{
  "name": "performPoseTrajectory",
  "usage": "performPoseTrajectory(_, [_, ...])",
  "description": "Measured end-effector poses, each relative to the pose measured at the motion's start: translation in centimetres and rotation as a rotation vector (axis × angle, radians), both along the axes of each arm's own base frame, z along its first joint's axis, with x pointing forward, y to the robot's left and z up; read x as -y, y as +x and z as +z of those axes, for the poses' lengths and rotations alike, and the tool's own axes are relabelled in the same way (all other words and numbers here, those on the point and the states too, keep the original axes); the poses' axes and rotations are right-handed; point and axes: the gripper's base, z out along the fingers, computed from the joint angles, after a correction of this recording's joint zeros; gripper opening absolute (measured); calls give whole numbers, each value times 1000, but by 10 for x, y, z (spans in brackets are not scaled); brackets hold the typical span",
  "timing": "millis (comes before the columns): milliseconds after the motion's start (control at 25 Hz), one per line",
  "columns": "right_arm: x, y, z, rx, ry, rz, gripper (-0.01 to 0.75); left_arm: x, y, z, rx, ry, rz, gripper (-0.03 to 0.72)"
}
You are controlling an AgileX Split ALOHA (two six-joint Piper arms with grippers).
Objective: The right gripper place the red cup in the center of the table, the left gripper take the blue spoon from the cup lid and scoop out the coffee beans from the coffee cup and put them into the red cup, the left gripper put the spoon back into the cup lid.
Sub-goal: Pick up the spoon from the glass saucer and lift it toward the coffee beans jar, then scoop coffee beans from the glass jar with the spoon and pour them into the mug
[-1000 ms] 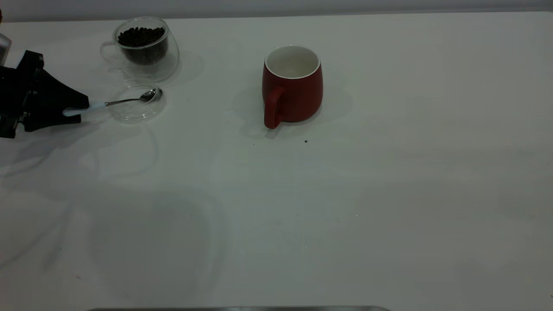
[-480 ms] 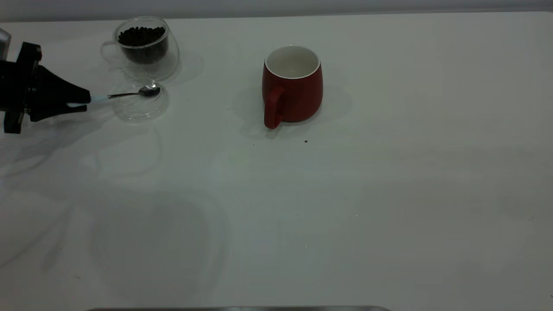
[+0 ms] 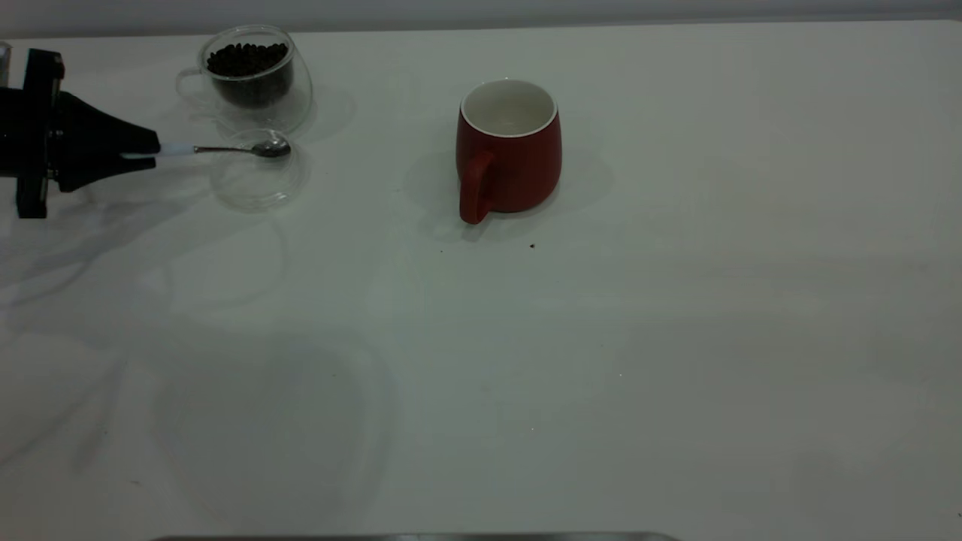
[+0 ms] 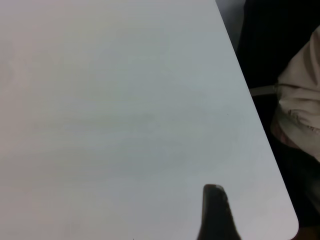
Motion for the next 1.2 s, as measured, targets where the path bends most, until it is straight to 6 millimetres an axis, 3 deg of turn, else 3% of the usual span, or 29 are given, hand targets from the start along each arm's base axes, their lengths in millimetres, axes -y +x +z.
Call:
performPoseTrajectory(200, [0,0,0,0,0,0,532,1,-1,6,-34,-34,-2,126])
performPoseTrajectory(640, [0,0,0,0,0,0,532,-2,-4,31,-74,77,-101,126])
performPoseTrajectory(800, [0,0,0,0,0,0,532,-4,0,60,-11,95,-112,126])
performPoseTrajectory(1040, [0,0,0,0,0,0,532,-6,8,120,133,148,-116,126])
performPoseTrajectory(1200, [0,0,0,0,0,0,532,-14,21,142,191,199,-72,126])
